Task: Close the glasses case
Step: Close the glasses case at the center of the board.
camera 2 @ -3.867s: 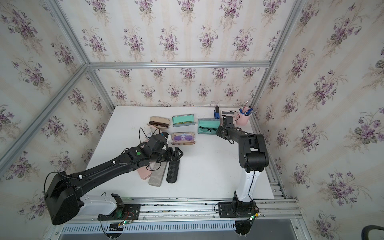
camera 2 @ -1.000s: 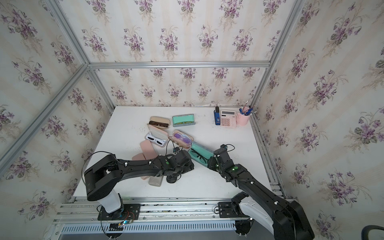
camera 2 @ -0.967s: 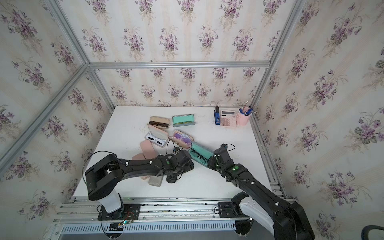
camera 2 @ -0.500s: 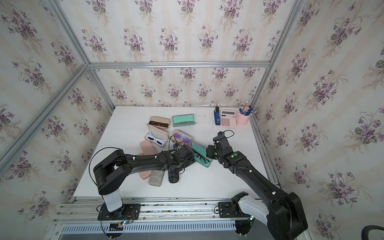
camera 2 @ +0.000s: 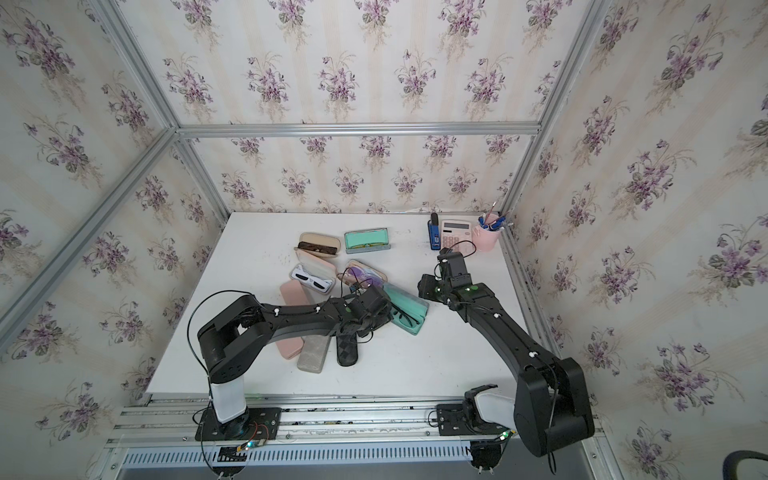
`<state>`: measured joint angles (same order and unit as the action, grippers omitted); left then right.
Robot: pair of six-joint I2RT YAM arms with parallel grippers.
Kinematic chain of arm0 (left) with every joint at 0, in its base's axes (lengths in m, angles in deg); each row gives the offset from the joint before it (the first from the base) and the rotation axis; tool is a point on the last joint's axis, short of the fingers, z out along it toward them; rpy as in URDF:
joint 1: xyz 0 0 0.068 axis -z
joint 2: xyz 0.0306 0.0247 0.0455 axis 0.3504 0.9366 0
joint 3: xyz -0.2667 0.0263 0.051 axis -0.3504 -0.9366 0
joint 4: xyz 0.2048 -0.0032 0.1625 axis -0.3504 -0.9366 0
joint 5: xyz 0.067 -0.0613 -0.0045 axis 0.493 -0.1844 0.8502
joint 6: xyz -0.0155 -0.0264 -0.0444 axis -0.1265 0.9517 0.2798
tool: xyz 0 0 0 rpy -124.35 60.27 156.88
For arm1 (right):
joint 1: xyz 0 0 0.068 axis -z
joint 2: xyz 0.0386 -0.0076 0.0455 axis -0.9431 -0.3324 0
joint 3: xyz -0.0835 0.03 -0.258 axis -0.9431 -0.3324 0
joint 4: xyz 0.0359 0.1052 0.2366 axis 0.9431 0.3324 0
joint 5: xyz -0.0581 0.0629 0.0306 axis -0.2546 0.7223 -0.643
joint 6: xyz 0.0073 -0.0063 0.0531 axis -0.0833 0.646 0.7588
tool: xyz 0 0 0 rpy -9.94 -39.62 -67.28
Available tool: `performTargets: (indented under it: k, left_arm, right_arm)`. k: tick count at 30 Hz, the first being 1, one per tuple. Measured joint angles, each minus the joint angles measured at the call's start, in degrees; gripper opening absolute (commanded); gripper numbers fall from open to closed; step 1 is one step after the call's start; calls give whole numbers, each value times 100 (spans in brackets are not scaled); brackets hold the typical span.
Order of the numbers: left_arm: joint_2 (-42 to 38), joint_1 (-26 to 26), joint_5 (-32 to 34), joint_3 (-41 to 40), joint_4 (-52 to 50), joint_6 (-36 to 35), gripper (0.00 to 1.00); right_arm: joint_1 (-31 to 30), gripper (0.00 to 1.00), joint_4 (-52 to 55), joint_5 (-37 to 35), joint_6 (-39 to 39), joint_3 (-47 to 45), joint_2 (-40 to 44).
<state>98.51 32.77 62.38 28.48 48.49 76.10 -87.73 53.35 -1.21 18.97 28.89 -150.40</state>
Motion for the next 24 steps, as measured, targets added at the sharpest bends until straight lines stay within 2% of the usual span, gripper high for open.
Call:
performTargets:
  k: [13,19,21,24]
  left_arm:
    - [291,-48,-149,385,-221,-280,65]
    - [378,-48,-188,597,-575,-474,56]
    - [404,-48,-188,643,-691,-529,50]
    - [435,-50,-175,662,-817,-577,49]
  right_arm:
    - [81,57,-94,498,-247,-9,-175]
    - [81,57,-131,627,-356,-9,-280]
    - [81,57,-136,673,-407,-4,-317]
    - [109,57,-186,782,-490,-57,-334]
